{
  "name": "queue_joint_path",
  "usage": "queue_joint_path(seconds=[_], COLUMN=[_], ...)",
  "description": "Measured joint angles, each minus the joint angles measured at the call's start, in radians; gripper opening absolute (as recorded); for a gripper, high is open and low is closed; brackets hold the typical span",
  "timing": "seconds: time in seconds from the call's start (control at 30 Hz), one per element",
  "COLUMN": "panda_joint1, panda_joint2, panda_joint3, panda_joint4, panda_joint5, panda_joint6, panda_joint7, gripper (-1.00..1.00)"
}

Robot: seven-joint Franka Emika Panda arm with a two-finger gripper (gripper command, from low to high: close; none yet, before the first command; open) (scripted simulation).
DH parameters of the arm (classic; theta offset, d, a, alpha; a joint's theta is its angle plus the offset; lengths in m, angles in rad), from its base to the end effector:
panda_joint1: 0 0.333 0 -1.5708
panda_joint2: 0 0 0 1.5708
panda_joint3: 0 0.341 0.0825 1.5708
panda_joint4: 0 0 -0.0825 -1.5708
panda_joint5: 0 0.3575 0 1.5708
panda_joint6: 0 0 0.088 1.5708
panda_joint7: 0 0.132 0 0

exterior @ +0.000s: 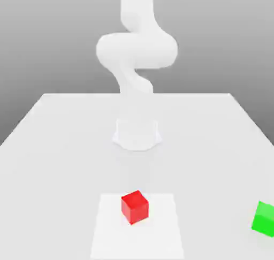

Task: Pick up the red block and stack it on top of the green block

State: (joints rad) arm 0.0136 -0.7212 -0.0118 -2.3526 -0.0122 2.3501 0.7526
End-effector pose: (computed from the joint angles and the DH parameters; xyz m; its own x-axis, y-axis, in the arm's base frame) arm 0.3518 -0.0013 0.6628 0.5531 -0.6784 0.4836 -0.5105 -0.7347 -0.4468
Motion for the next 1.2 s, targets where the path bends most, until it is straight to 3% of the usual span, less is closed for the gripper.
queue_joint_path(seconds=[0.37,0.6,0.83,0.87,1.07,1.2], panda_joint1=[0.061,0.081,0.046,0.038,0.033,0.044], panda_joint2=[0.412,0.671,0.926,0.951,0.963,0.864], panda_joint3=[-0.074,-0.098,-0.046,-0.036,-0.031,-0.05], panda_joint4=[-0.26,-0.424,-0.418,-0.414,-0.413,-0.427], panda_joint5=[-0.033,0.0,0.081,0.086,0.087,0.053], panda_joint6=[0.256,0.417,0.624,0.645,0.654,0.571], panda_joint7=[-0.264,-0.468,-0.555,-0.56,-0.56,-0.535], gripper=[0.0,0.0,0.0,-1.0,-1.0,-1.0])
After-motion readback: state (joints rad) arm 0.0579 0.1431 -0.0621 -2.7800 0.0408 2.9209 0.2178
